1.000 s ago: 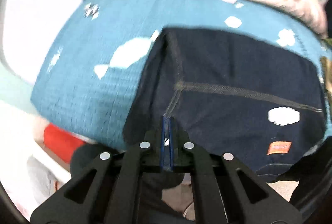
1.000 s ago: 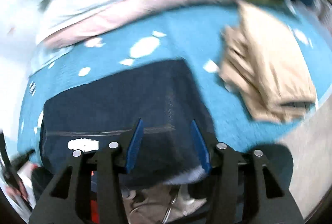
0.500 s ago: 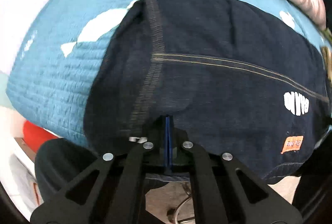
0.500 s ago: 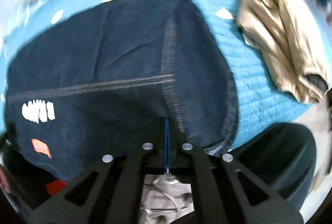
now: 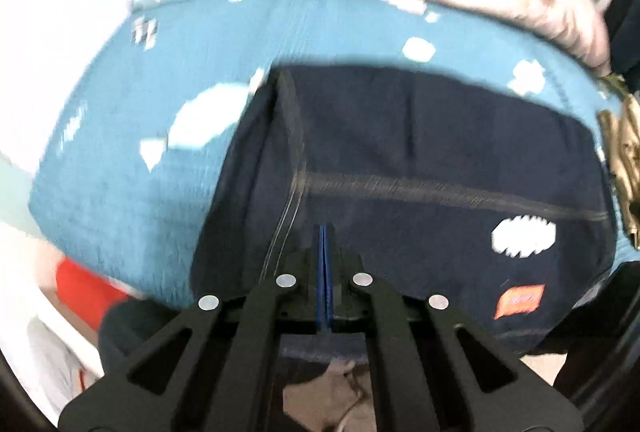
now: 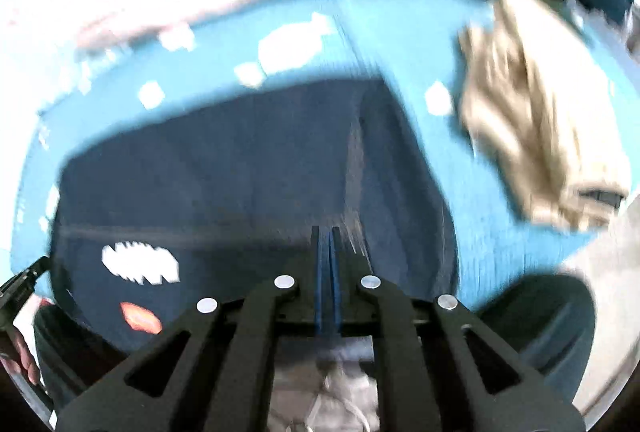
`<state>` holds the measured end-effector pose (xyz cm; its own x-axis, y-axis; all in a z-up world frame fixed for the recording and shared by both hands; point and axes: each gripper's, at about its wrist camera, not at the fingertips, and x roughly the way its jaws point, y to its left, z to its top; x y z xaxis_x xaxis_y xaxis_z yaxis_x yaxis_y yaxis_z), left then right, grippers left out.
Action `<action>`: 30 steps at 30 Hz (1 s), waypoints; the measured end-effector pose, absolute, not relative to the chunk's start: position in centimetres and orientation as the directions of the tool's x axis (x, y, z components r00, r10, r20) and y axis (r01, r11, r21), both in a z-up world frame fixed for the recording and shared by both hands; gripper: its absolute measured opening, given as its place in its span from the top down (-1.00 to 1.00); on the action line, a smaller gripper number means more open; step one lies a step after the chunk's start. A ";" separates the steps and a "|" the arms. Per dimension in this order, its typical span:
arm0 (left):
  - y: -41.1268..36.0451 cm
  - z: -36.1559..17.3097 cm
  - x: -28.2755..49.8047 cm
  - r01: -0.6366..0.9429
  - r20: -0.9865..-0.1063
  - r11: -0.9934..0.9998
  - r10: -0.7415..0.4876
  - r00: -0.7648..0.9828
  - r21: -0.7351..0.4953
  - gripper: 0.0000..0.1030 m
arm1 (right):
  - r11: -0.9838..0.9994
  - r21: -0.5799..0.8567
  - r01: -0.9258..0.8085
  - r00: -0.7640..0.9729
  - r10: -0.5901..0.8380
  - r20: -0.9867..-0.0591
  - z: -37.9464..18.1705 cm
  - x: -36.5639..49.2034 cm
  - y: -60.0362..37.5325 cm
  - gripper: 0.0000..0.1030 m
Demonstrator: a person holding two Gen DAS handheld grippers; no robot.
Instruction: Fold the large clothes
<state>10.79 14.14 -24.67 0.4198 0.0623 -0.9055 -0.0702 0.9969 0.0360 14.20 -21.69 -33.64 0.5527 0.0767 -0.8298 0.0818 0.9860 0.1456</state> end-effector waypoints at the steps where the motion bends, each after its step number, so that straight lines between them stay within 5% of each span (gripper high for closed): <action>1: 13.3 -23.7 11.6 -0.051 -0.888 0.999 0.034 0.459 0.011 0.97 | 0.987 0.151 0.057 0.602 0.086 -0.794 -32.8 14.9 -20.8 0.89; 7: 9.1 -23.7 17.6 0.036 -0.838 0.998 -0.067 0.542 -0.056 0.97 | 0.967 0.228 -0.111 0.669 0.243 -0.703 -32.6 19.6 -14.4 0.95; 14: 7.1 -28.4 22.4 0.081 -0.822 0.990 -0.139 0.551 -0.113 0.97 | 0.938 0.297 -0.179 0.593 0.343 -0.728 -37.4 23.8 -9.6 0.95; 18: 7.8 -32.0 23.5 0.043 -0.839 0.998 -0.063 0.541 -0.047 0.96 | 0.956 0.217 -0.199 0.561 0.293 -0.774 -41.2 25.0 -9.1 1.00; 22: 9.6 -32.6 23.3 0.104 -0.821 0.992 -0.114 0.560 -0.067 0.95 | 0.942 0.214 -0.257 0.564 0.326 -0.759 -41.4 24.8 -12.5 1.00; 24: 10.6 -32.3 22.9 0.087 -0.815 0.996 -0.059 0.576 -0.011 0.95 | 0.977 0.108 -0.184 0.591 0.198 -0.782 -41.4 24.9 -14.9 1.00; 26: 13.6 -32.2 23.0 -0.006 -0.810 0.999 0.040 0.585 0.046 0.95 | 0.980 0.166 -0.109 0.585 0.198 -0.787 -41.9 25.3 -19.5 1.00; 30: 19.6 -32.3 23.7 -0.110 -0.810 0.986 -0.037 0.586 -0.125 0.95 | 0.992 0.123 -0.003 0.602 0.100 -0.792 -42.4 25.4 -23.9 1.00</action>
<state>23.67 19.59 -32.28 0.5857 -0.0368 -0.8097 -0.1104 0.9860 -0.1247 25.37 -23.92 -42.43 0.6024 0.1004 -0.7919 -0.0034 0.9924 0.1233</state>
